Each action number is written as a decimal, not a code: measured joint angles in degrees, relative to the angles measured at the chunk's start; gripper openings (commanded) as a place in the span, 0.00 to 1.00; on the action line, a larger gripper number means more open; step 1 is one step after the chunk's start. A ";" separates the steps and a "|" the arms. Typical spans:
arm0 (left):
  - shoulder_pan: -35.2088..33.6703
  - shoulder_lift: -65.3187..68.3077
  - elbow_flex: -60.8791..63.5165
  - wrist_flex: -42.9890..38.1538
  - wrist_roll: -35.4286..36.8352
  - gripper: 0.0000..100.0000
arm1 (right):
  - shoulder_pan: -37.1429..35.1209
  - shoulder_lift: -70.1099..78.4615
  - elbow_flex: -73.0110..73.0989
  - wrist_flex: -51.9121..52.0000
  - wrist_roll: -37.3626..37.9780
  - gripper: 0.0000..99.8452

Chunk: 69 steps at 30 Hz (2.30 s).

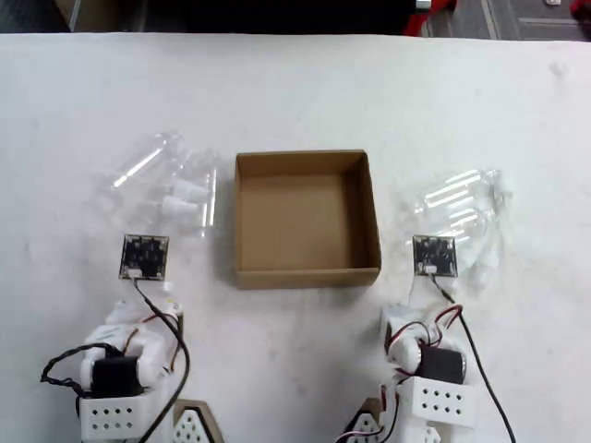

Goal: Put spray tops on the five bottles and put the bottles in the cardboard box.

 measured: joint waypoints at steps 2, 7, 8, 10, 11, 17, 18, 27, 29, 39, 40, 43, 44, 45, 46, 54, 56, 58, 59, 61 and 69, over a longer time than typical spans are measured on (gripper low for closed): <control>0.00 0.00 0.00 0.00 0.00 0.02 | -0.53 0.00 0.09 -6.68 0.00 0.02; 0.00 0.00 0.00 0.00 0.00 0.02 | -4.48 0.00 0.44 -28.92 0.00 0.02; 0.00 0.00 0.00 0.00 0.00 0.02 | -5.10 0.00 0.62 -32.97 0.00 0.02; 0.00 0.00 0.00 0.00 0.00 0.02 | -6.33 0.00 0.88 -39.03 0.00 0.02; 0.00 0.00 0.00 0.00 0.00 0.02 | -7.47 0.09 0.97 -41.41 0.00 0.02; 0.00 0.00 0.00 0.00 0.00 0.02 | -18.20 0.09 1.05 -47.74 0.00 0.02; 0.00 0.00 0.00 0.00 0.00 0.02 | -19.87 0.09 1.05 -47.91 0.00 0.02; 0.00 0.00 0.00 0.00 0.00 0.02 | -16.62 -0.26 1.05 -40.53 0.09 0.02; 0.00 0.00 0.00 0.00 0.00 0.02 | -13.36 -0.26 1.05 -40.53 0.09 0.02; 0.00 0.00 0.00 0.00 0.00 0.02 | -9.14 -0.26 1.05 -40.00 0.00 0.02; 0.00 0.00 0.00 0.00 0.00 0.02 | -9.14 -0.26 1.05 -40.00 0.00 0.02; 0.00 0.00 0.00 0.00 0.00 0.02 | -9.41 -0.26 1.05 -39.74 0.00 0.02; 0.00 0.00 0.00 0.00 0.00 0.02 | -9.41 -0.26 1.05 -39.12 0.00 0.02; 0.00 0.00 0.00 0.00 0.00 0.02 | -9.41 -0.26 1.05 -38.59 0.00 0.02; 0.00 0.00 0.00 0.00 0.00 0.02 | -9.23 -0.26 1.05 -38.33 0.00 0.02; 0.00 0.00 0.00 0.00 0.00 0.02 | -9.05 -0.26 1.05 -38.07 0.00 0.02; 0.00 0.00 0.00 0.00 0.00 0.02 | -9.05 -0.26 1.05 -38.07 0.00 0.02; 0.00 0.00 0.00 0.00 0.00 0.02 | -9.05 -0.26 1.05 -38.07 0.00 0.02; 0.00 0.00 0.00 0.00 0.00 0.02 | -9.05 -0.26 1.05 -38.07 0.00 0.02; 0.00 0.00 0.00 0.00 0.00 0.02 | -9.05 -0.26 1.05 -38.07 0.00 0.02; -0.09 0.00 0.00 -5.80 0.00 0.02 | -9.05 -0.26 1.05 -37.71 0.00 0.02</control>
